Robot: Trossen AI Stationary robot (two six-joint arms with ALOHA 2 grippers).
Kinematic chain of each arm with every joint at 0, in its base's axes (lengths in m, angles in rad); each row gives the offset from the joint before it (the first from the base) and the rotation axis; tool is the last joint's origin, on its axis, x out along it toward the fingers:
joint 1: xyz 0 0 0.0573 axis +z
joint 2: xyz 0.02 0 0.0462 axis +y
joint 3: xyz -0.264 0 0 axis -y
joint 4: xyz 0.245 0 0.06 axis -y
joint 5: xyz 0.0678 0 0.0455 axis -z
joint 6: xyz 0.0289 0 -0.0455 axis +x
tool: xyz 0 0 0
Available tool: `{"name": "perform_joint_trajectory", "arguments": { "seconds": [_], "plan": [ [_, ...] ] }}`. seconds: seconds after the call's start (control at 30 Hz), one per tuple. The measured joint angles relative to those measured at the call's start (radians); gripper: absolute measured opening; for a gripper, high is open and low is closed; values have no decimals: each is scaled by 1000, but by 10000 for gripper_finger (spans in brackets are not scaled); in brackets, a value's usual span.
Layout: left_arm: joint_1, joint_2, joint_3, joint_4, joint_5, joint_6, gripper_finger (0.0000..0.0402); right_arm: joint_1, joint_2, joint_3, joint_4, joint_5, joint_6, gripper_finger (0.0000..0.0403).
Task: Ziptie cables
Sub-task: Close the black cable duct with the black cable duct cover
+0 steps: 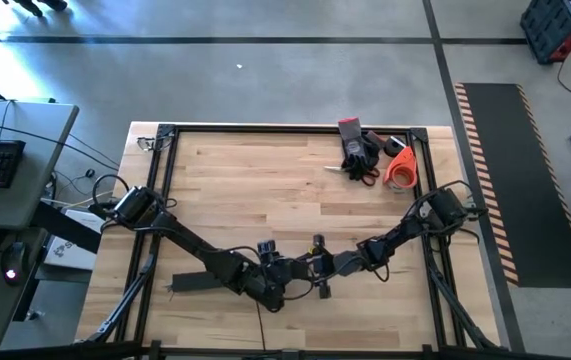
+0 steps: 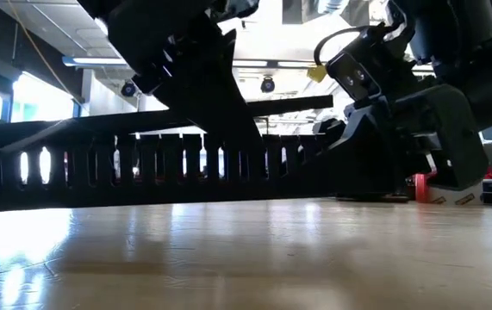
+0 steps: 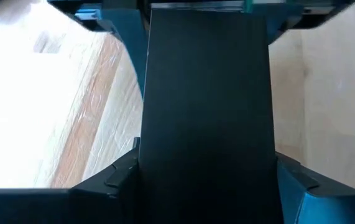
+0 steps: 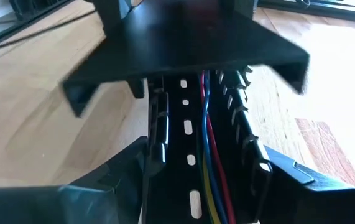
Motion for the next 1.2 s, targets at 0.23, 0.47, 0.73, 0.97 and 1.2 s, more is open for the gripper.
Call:
{"name": "perform_joint_trajectory", "arguments": {
  "seconds": [0.23, 0.47, 0.73, 0.97, 1.2],
  "plan": [
    [20, 0, -2, -13, 21, -37, 219, -1, 0, -2, -6, -15, 2, 208],
    [33, 38, -1, -7, 39, -52, 226, 2, 4, -4, -13, -16, -12, 207],
    [28, 42, -2, -1, -3, -49, 227, 10, 4, -4, -10, -17, -28, 207],
    [20, 44, -3, -3, -42, -57, 227, 12, 2, -4, -10, -23, -46, 207],
    [20, 65, -3, -9, -54, -74, 227, 16, 2, -4, -17, -28, -63, 207]
  ]
}}
